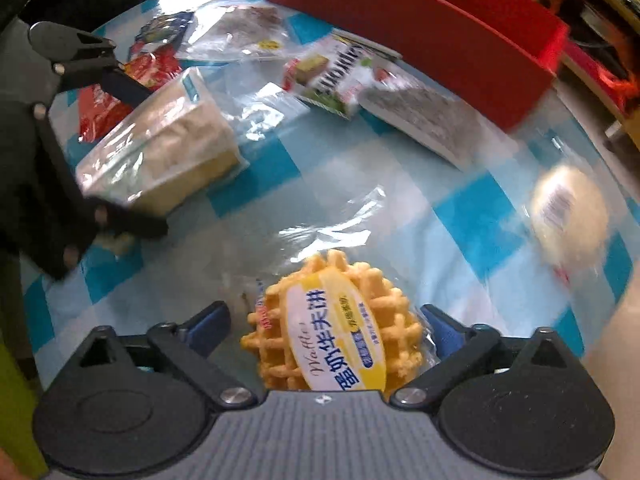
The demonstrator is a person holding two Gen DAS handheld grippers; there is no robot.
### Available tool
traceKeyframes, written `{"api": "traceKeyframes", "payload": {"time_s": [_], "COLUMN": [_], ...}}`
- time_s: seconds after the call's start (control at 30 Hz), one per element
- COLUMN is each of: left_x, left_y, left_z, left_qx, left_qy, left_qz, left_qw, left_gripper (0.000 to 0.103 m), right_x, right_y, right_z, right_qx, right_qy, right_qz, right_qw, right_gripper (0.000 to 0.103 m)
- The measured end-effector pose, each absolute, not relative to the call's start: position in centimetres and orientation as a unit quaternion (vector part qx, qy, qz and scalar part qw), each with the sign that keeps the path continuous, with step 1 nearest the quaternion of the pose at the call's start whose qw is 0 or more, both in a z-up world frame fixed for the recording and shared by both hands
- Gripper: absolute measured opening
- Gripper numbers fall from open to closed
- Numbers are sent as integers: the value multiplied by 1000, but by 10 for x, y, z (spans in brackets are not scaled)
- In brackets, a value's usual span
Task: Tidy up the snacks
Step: 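Lift the milk-cake and waffle packets with both grippers toward the red box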
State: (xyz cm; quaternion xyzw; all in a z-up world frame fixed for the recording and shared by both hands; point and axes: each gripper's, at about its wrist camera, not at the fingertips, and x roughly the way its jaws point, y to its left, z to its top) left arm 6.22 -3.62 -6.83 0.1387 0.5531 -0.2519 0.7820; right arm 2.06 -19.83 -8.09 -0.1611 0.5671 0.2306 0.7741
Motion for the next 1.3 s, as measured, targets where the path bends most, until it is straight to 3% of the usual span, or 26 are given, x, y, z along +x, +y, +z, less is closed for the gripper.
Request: {"api": "traceKeyframes", "payload": {"time_s": [0.2,0.27,0.47,0.53,0.67,0.83,0.97,1.0,1.07,1.13,1.2,1.3], "left_x": [62,57,53,48,48,47,47,47,45,42,42,43], "left_y": [-49,-55,-46,-43,-42,-52,-53,-52,-50,-48,-48,-45], "left_z": [-66,-63,-55,-55,-64,-72,-74,-74,-70,-63,-60,-55], "left_qx": [140,153,129,133,129,156,156,156,152,155,152,140], "left_qy": [546,537,543,547,556,546,539,538,533,525,526,529], "left_qz": [-208,-200,-194,-197,-185,-190,-193,-194,-196,-196,-197,-196], "left_qw": [799,805,807,802,800,801,805,805,809,814,813,814], "left_gripper": [87,72,66,69,89,103,102,101,89,72,68,65], "right_x": [-3,-7,-20,-21,-21,-22,-23,-23,-24,-26,-29,-32], "right_y": [-209,-214,-220,-219,-217,-202,-199,-202,-206,-207,-209,-212], "right_z": [-75,-70,-61,-62,-67,-76,-83,-83,-82,-78,-73,-71], "right_qx": [-103,-75,-18,-5,-5,-57,-82,-78,-76,-70,-63,-44], "right_qy": [570,568,559,557,561,569,560,557,559,556,554,554], "right_qz": [167,147,110,99,94,120,130,127,118,110,99,85], "right_qw": [798,806,822,825,823,811,815,817,817,821,824,827], "right_gripper": [82,78,72,73,79,98,103,103,99,85,79,77]}}
